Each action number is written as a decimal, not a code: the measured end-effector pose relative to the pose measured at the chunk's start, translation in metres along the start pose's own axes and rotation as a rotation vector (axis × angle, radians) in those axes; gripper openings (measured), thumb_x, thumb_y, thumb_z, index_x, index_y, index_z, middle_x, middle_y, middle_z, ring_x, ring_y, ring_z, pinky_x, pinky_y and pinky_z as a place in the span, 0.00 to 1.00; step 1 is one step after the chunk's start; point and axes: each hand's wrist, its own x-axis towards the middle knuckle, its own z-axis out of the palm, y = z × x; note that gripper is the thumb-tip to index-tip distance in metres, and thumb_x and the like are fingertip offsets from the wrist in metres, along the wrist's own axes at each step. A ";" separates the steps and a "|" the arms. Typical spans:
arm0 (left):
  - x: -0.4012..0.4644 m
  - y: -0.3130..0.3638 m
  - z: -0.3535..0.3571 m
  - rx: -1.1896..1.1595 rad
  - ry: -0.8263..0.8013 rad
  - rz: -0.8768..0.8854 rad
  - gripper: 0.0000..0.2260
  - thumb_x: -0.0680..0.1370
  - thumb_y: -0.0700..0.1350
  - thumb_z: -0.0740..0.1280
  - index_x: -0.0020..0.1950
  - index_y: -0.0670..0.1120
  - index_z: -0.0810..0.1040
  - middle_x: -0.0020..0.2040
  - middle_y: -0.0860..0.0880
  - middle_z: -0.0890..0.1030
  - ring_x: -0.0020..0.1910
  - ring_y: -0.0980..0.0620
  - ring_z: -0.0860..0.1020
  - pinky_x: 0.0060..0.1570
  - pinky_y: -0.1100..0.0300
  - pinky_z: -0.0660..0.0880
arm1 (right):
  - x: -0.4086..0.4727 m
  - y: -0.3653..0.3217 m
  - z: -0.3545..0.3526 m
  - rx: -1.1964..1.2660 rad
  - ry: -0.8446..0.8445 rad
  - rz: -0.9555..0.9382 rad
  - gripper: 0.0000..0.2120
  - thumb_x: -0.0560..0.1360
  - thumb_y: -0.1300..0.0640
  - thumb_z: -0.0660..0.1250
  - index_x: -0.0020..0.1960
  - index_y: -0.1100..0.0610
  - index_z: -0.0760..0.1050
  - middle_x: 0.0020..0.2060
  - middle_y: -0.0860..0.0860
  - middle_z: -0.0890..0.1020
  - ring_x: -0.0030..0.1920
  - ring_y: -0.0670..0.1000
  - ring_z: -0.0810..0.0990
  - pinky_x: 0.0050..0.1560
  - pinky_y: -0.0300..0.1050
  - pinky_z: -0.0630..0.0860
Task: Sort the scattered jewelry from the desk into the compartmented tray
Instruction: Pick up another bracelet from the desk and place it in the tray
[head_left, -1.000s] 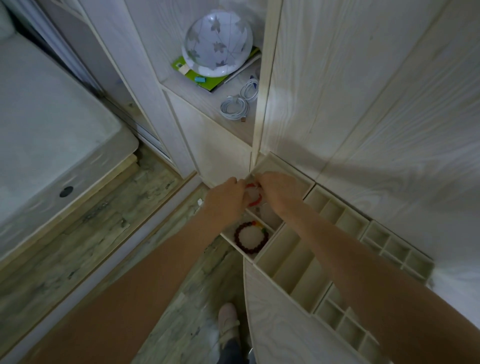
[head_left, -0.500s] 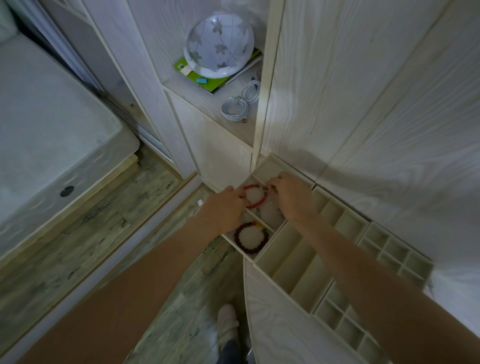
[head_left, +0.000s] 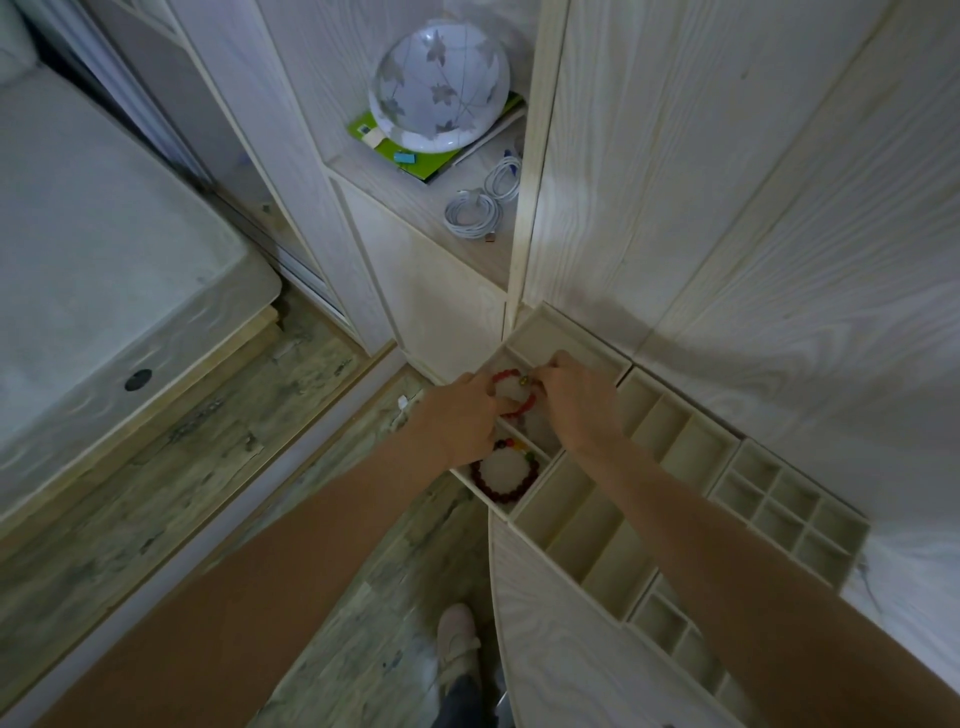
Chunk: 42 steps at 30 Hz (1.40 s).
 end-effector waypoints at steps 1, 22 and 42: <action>0.000 0.000 -0.001 0.000 -0.004 0.001 0.24 0.78 0.44 0.59 0.73 0.58 0.62 0.69 0.46 0.63 0.64 0.47 0.68 0.52 0.51 0.75 | 0.001 -0.002 -0.001 -0.014 -0.005 -0.002 0.07 0.78 0.58 0.63 0.54 0.56 0.78 0.49 0.53 0.75 0.45 0.53 0.78 0.35 0.42 0.67; 0.013 0.014 -0.012 0.126 0.031 -0.112 0.13 0.79 0.43 0.60 0.61 0.43 0.74 0.58 0.44 0.72 0.52 0.46 0.73 0.38 0.56 0.66 | 0.007 -0.002 0.002 0.292 -0.060 0.425 0.11 0.79 0.50 0.61 0.49 0.56 0.78 0.46 0.53 0.81 0.46 0.53 0.79 0.39 0.41 0.70; 0.008 0.006 -0.013 0.073 -0.003 -0.082 0.14 0.78 0.41 0.60 0.63 0.44 0.74 0.58 0.44 0.70 0.52 0.45 0.72 0.42 0.53 0.72 | 0.017 0.004 -0.008 0.061 0.071 0.017 0.09 0.79 0.56 0.60 0.56 0.56 0.76 0.50 0.54 0.76 0.44 0.55 0.78 0.36 0.44 0.72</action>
